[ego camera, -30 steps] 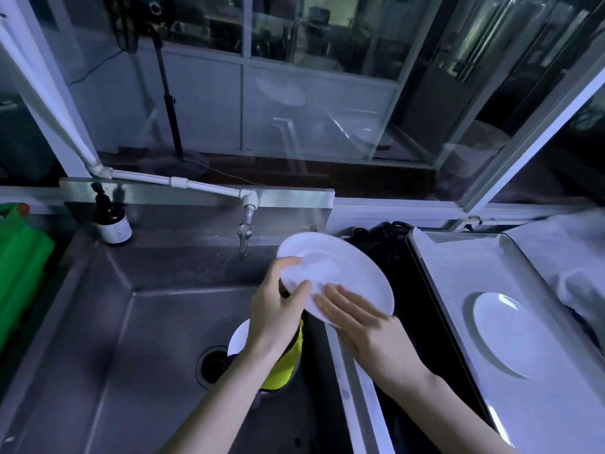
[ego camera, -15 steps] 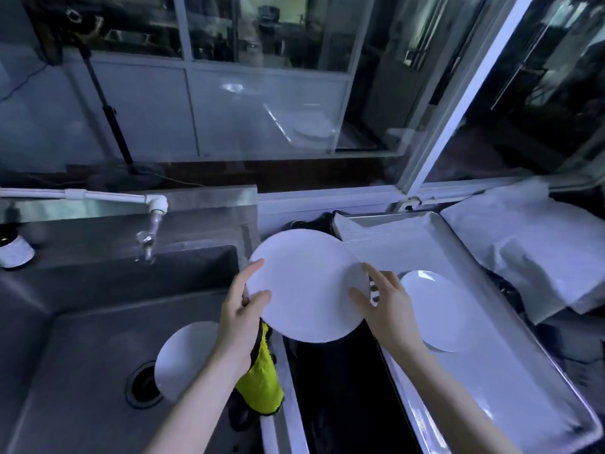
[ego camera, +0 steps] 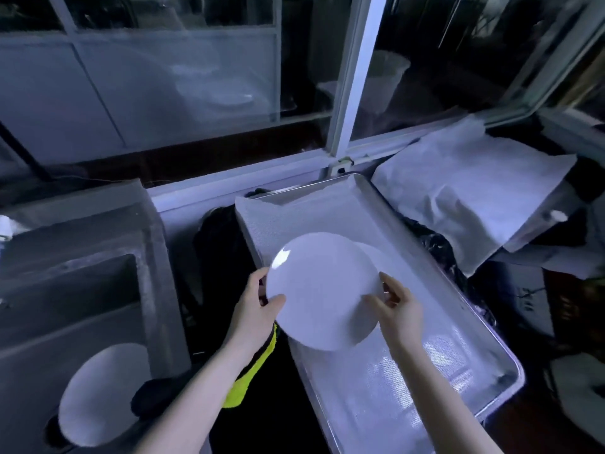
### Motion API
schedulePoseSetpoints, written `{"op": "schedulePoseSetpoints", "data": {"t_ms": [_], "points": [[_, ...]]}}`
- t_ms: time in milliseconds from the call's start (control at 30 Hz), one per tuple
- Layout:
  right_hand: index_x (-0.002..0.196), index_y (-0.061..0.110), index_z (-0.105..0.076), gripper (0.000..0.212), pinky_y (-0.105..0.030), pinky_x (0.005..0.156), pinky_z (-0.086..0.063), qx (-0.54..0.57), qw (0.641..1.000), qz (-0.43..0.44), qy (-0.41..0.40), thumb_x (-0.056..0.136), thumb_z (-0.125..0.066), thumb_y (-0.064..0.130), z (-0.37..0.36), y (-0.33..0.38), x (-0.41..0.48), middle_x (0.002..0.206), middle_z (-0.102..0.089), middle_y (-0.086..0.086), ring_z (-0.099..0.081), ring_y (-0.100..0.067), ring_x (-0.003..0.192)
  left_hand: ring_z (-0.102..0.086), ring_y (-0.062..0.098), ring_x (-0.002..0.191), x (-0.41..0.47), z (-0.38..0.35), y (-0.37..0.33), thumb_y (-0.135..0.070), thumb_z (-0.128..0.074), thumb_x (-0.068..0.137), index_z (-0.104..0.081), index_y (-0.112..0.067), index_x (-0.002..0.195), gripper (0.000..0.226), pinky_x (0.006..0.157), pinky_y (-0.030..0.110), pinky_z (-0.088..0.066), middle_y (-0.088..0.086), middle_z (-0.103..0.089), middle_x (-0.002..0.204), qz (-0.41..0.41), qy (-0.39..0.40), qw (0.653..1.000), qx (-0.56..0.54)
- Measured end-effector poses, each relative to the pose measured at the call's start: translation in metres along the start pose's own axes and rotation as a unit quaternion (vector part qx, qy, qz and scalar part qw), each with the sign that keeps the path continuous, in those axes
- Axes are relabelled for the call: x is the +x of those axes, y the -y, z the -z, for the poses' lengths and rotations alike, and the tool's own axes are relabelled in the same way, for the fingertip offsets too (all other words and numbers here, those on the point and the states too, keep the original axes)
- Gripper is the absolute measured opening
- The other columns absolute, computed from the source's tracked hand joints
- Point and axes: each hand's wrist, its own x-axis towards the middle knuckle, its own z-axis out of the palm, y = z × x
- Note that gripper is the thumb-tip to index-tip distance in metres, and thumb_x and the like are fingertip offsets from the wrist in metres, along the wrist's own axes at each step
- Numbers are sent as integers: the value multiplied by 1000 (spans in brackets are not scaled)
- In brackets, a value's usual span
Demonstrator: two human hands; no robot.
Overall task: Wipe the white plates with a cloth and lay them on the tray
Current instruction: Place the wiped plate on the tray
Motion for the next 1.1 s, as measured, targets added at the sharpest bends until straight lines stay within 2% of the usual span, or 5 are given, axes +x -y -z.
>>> {"op": "schedulePoseSetpoints", "data": {"t_ms": [267, 400, 600, 767, 1100], "points": [[121, 15, -70, 43, -31, 78, -42, -46, 997, -61, -32, 80, -72, 4, 21, -50, 56, 104, -63, -20, -57, -28, 81, -62, 8, 110, 55, -63, -6, -7, -54, 88, -51, -37, 131, 53, 93, 31, -49, -18, -69, 115, 31, 77, 993, 85], [121, 16, -69, 45, -30, 74, -37, -72, 993, -71, -57, 78, -74, 5, 21, -64, 78, 93, -62, -18, -52, -25, 82, -62, 19, 111, 73, -81, 0, -3, -54, 85, -51, -37, 125, 53, 101, 40, -47, -7, -69, 115, 44, 93, 985, 136], [119, 16, -71, 46, -27, 70, -31, -105, 989, -79, -64, 76, -75, 3, 15, -79, 94, 78, -47, -7, -44, -21, 76, -62, 29, 100, 90, -93, 17, 0, -52, 82, -50, -39, 120, 54, 89, 40, -49, -4, -68, 96, 77, 100, 975, 185], [120, 17, -71, 46, -27, 72, -32, -105, 987, -99, -71, 76, -74, 4, 13, -89, 96, 82, -46, -4, -45, -20, 76, -47, 14, 62, 93, -101, 23, -6, -58, 81, -55, -37, 119, 50, 59, 28, -36, -10, -48, 62, 57, 78, 965, 245], [127, 18, -67, 49, -23, 86, -35, -104, 985, -104, -92, 80, -73, 5, 9, -93, 96, 106, -50, 0, -58, -26, 98, -57, 32, 108, 89, -109, 20, -22, -57, 93, -25, -36, 154, 70, 96, 41, -47, 12, -59, 118, 57, 53, 931, 358]]}}
